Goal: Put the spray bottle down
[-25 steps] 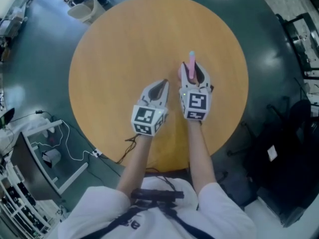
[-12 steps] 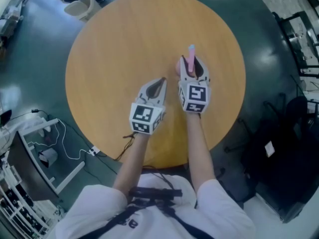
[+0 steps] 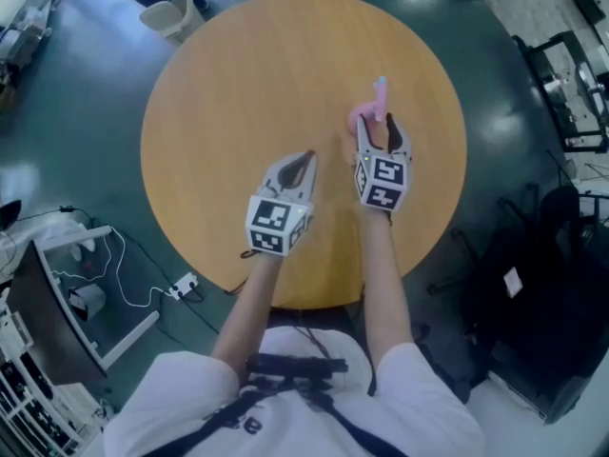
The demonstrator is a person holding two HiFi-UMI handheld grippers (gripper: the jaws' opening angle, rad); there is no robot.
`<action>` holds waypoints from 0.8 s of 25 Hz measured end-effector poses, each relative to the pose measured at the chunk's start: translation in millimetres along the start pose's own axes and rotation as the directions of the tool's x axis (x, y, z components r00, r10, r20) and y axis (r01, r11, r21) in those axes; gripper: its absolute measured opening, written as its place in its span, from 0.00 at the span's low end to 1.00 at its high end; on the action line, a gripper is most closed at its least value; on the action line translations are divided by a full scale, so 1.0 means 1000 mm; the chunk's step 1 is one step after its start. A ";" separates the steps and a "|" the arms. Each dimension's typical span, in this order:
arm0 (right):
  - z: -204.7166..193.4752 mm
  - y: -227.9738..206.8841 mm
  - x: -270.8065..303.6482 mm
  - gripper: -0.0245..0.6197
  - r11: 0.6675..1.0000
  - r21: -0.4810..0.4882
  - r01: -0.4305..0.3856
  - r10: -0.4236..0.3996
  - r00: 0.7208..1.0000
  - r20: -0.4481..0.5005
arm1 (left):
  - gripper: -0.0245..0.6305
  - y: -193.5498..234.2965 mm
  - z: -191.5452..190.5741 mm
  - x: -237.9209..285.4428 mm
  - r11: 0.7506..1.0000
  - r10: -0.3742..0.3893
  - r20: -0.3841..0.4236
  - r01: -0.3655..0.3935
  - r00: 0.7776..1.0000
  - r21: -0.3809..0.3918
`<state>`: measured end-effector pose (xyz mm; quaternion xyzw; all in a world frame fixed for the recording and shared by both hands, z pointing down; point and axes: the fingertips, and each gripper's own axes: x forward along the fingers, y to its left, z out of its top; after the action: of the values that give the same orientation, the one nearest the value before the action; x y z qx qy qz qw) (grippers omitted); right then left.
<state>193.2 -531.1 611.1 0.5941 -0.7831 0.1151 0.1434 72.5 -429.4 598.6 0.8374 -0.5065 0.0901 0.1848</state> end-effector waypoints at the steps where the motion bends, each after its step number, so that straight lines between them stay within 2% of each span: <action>1: -0.002 0.002 -0.006 0.42 1.000 -0.007 0.014 -0.014 1.000 -0.005 | 0.05 0.001 0.002 -0.007 1.000 -0.002 0.007 0.002 1.000 -0.002; 6: -0.008 0.021 -0.049 0.42 0.998 0.004 0.065 -0.065 0.998 0.004 | 0.05 -0.001 0.011 -0.048 1.000 -0.012 0.046 0.012 0.999 0.011; 10: -0.016 0.044 -0.091 0.42 0.998 0.031 0.062 -0.062 0.998 0.001 | 0.05 -0.003 0.013 -0.082 1.000 -0.016 0.058 0.015 0.998 0.020; 15: -0.020 0.085 -0.138 0.28 0.999 0.030 0.037 -0.037 0.999 0.004 | 0.05 -0.001 0.014 -0.129 0.998 -0.033 0.059 0.031 0.998 0.046; 20: 0.008 0.118 -0.180 0.19 0.999 0.032 0.016 -0.019 0.998 0.066 | 0.05 -0.002 0.042 -0.158 0.995 -0.045 0.115 0.035 0.992 0.091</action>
<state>124.2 -341.3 537.3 0.6066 -0.7803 0.1063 0.1090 -2.2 -316.3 506.7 0.8586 -0.4950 0.0596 0.1191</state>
